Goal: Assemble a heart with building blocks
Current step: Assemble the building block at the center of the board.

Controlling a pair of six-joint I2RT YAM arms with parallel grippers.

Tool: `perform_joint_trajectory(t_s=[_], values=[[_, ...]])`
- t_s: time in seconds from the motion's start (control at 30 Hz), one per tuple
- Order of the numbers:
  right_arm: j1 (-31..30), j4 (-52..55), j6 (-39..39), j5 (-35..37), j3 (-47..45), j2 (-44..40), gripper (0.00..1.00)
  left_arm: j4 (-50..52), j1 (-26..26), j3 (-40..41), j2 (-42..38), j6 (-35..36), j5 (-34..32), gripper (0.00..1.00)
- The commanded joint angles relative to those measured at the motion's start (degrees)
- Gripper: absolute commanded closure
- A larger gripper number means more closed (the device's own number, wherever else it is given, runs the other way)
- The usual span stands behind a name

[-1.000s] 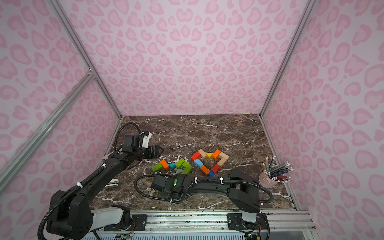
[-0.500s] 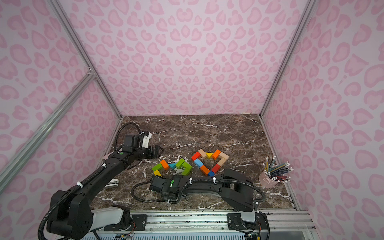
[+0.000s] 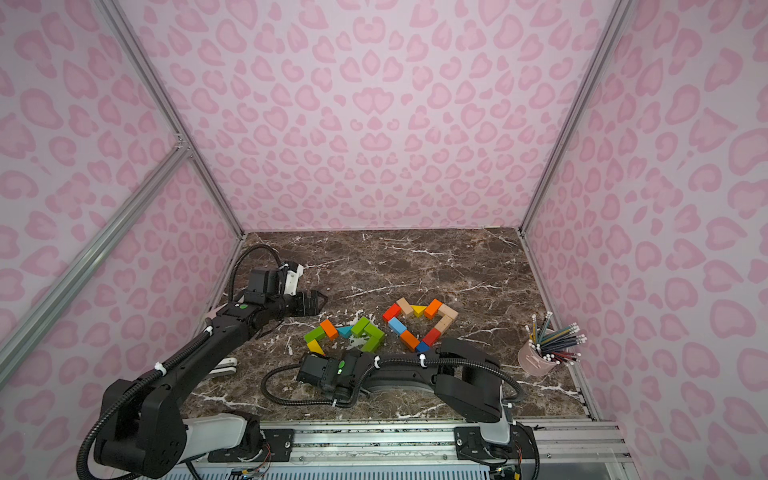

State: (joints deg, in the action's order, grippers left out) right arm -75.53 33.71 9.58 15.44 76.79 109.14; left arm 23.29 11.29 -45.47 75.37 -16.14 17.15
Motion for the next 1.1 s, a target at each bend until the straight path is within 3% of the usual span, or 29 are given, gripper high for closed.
perform_joint_trajectory(t_s=[0.0, 0.43, 1.07], values=[[-0.1, -0.5, -0.1, 0.9, 0.1, 0.0, 0.53, -2.5, -0.1, -0.1, 0.1, 0.2, 0.7, 0.02], [-0.1, -1.3, -0.4, 1.2, -1.7, -0.3, 0.46, -2.4, -0.1, -0.1, 0.2, 0.2, 0.7, 0.02], [0.8, -3.3, 1.5, 3.7, -1.7, -0.1, 0.6, -2.5, -0.1, 0.0, 0.3, 0.2, 1.3, 0.01]])
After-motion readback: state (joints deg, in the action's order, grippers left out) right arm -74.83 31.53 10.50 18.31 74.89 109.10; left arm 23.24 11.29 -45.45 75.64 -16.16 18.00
